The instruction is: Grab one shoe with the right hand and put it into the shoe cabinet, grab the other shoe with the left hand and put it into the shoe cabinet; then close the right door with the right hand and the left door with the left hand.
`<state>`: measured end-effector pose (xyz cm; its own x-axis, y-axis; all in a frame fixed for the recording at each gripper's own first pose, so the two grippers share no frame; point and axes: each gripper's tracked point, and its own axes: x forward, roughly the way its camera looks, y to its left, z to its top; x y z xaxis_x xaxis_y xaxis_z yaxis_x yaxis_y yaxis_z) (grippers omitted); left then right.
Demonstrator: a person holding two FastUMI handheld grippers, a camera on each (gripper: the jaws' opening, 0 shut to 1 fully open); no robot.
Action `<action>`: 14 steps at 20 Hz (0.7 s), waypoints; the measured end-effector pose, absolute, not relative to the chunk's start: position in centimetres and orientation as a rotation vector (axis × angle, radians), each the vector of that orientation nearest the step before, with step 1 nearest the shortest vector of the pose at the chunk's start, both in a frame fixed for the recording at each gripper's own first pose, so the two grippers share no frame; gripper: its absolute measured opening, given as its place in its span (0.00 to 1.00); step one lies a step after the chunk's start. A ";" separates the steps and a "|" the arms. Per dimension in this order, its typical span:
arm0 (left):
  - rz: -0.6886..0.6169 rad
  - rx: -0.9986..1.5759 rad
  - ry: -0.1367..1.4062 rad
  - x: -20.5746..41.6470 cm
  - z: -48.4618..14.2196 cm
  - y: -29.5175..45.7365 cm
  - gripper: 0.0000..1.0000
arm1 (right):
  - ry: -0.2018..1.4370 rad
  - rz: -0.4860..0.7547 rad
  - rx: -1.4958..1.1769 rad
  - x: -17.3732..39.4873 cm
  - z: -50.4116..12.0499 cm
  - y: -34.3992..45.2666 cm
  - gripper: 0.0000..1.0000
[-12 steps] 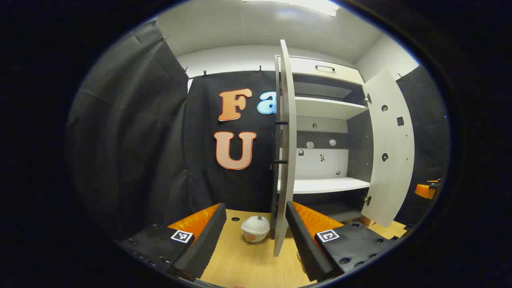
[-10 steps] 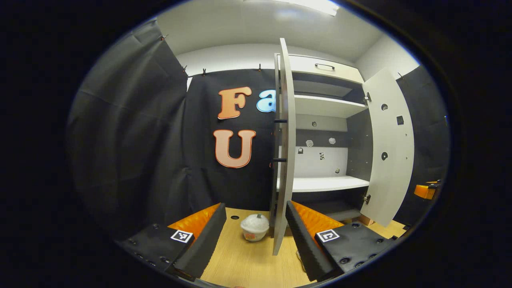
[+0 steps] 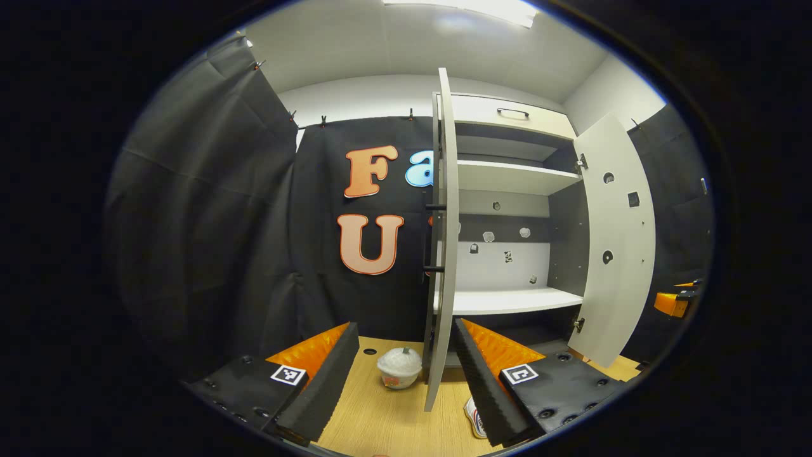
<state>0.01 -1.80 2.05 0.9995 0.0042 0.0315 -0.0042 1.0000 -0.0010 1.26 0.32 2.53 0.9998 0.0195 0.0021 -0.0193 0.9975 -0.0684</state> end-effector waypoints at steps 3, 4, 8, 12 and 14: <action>-0.004 -0.003 -0.033 0.3 2.2 -2.6 0.96 | 0.007 0.031 -0.053 1.6 2.2 0.5 0.94; -0.009 -0.007 -0.032 0.4 2.2 -3.0 0.96 | 0.008 0.035 -0.048 1.7 2.1 0.5 0.94; -0.025 -0.012 -0.037 1.1 2.8 -4.6 0.96 | 0.024 0.046 -0.026 2.3 1.5 0.4 0.94; -0.026 -0.007 -0.049 1.4 3.1 -6.2 0.96 | 0.065 0.054 -0.023 3.9 -0.9 0.0 0.94; -0.027 -0.010 -0.047 1.5 2.9 -6.8 0.96 | 0.099 0.055 -0.042 5.2 -3.3 -0.1 0.94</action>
<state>1.52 -6.83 2.95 0.9985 -0.0269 0.0475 0.0274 0.9996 -0.0092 5.15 -0.14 -3.30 0.9936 0.0530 -0.1001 -0.0572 0.9976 -0.0394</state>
